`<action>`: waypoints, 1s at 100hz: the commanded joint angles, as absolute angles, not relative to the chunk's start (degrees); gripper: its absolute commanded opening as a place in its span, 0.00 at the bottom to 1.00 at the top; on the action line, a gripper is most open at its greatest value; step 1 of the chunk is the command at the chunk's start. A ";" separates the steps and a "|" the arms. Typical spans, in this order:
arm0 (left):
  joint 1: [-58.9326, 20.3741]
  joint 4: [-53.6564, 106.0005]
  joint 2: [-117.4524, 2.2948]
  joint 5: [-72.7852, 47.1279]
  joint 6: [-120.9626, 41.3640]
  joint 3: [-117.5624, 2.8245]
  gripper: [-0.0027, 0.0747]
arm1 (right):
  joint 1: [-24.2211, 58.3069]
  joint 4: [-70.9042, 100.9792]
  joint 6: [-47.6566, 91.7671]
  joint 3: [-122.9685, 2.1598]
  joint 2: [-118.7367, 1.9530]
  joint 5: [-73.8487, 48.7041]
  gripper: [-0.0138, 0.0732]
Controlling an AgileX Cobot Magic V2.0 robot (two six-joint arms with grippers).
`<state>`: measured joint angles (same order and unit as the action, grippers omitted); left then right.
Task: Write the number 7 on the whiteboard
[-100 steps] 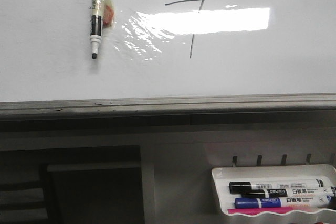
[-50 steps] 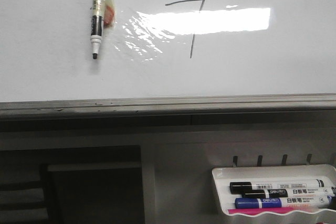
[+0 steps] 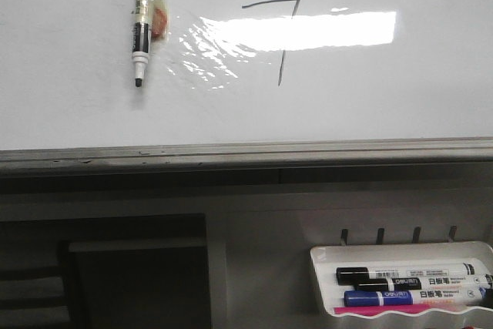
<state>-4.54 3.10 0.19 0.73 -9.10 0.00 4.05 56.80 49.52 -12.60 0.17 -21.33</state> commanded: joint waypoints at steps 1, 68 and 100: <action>-4.36 3.18 2.00 4.39 -8.38 2.05 0.01 | 3.77 58.31 49.98 -13.87 -0.54 -18.53 0.09; -2.97 3.59 2.00 4.34 -8.38 2.05 0.01 | 3.77 58.31 49.98 -13.87 -0.54 -18.53 0.09; -2.97 3.59 2.00 4.34 -8.38 2.05 0.01 | 3.77 58.31 49.98 -13.87 -0.54 -18.53 0.09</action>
<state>-2.46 3.08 0.19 0.47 -9.10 0.00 4.05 56.80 49.53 -12.60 0.17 -21.33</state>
